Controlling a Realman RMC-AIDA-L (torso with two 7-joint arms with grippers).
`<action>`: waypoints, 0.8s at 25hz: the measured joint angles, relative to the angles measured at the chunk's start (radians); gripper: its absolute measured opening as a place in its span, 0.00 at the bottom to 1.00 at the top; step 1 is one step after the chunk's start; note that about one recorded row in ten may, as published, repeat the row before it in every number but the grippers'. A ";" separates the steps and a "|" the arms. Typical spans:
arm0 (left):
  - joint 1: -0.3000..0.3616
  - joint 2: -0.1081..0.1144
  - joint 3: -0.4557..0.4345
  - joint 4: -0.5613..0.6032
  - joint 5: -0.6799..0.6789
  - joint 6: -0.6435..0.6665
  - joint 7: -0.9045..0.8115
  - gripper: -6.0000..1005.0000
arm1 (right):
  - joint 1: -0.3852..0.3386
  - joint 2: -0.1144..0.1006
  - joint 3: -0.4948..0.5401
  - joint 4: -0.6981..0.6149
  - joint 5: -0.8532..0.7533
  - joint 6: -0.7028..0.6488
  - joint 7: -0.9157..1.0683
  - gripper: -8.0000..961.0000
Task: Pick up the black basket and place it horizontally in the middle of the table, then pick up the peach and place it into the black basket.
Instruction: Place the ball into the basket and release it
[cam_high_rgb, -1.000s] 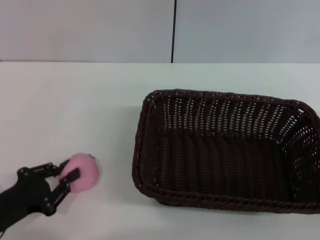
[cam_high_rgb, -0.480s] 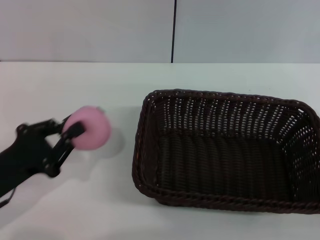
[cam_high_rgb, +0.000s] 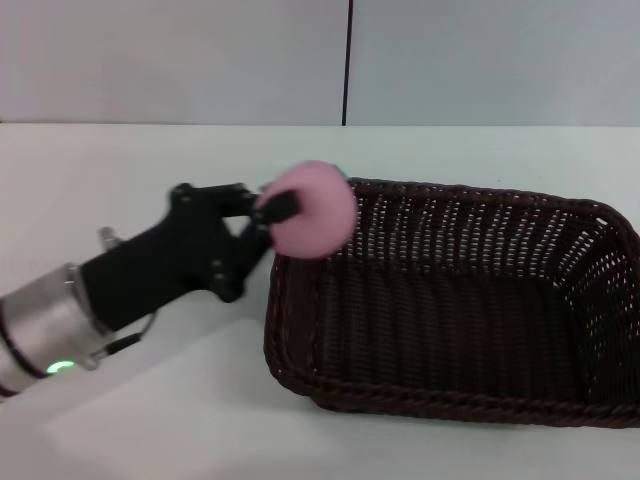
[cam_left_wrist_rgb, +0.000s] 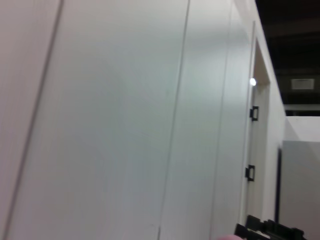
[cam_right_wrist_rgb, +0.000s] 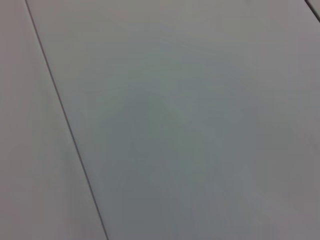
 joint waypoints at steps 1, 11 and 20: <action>-0.013 0.000 0.011 -0.023 0.001 -0.017 0.023 0.07 | 0.002 0.000 0.000 0.003 0.000 0.000 0.000 0.63; -0.068 -0.001 0.061 -0.198 0.012 -0.165 0.163 0.06 | 0.004 0.001 0.001 0.009 0.002 -0.002 0.000 0.63; -0.056 0.000 0.033 -0.323 0.011 -0.231 0.309 0.23 | 0.003 -0.001 0.002 0.003 0.002 0.008 -0.006 0.63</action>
